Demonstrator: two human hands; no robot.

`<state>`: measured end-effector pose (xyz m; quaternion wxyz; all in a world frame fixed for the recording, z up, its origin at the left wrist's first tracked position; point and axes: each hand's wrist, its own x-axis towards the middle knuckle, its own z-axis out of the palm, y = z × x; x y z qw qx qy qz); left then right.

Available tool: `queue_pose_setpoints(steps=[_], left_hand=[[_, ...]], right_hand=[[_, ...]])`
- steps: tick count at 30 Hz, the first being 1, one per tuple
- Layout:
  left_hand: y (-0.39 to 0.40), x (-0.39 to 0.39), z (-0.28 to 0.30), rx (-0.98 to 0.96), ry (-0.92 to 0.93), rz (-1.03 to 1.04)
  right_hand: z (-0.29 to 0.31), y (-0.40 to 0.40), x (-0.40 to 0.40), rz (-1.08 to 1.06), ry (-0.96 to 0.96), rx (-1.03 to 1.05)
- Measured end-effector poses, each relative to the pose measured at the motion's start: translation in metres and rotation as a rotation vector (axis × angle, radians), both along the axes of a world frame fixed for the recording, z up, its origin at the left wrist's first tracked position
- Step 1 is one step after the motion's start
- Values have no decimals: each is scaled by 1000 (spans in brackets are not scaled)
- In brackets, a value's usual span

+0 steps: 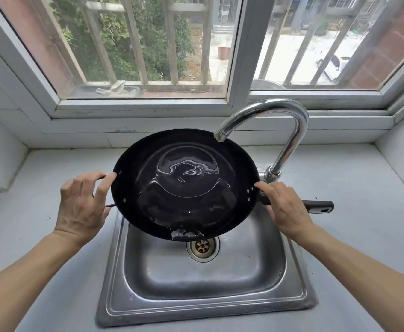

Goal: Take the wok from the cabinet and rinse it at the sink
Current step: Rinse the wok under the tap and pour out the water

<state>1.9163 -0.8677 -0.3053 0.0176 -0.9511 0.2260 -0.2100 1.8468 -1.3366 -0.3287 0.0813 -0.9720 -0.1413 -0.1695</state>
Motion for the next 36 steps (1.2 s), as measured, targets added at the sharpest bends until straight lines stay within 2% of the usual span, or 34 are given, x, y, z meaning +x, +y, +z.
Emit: queue_pose_setpoints(steps=[6, 11, 19, 28, 36], left_hand=[[8, -15, -12, -13, 56, 8], [14, -35, -18, -3, 26, -28], [20, -48, 6, -14, -220, -113], [25, -46, 69, -91, -472, -156], [30, -55, 96, -72, -504, -154]], right_hand=[[-9, 8, -18, 33, 23, 27], [-19, 6, -48, 44, 23, 45], [3, 5, -64, 57, -91, 59], [71, 10, -72, 75, -340, 46], [103, 13, -79, 82, -399, 5]])
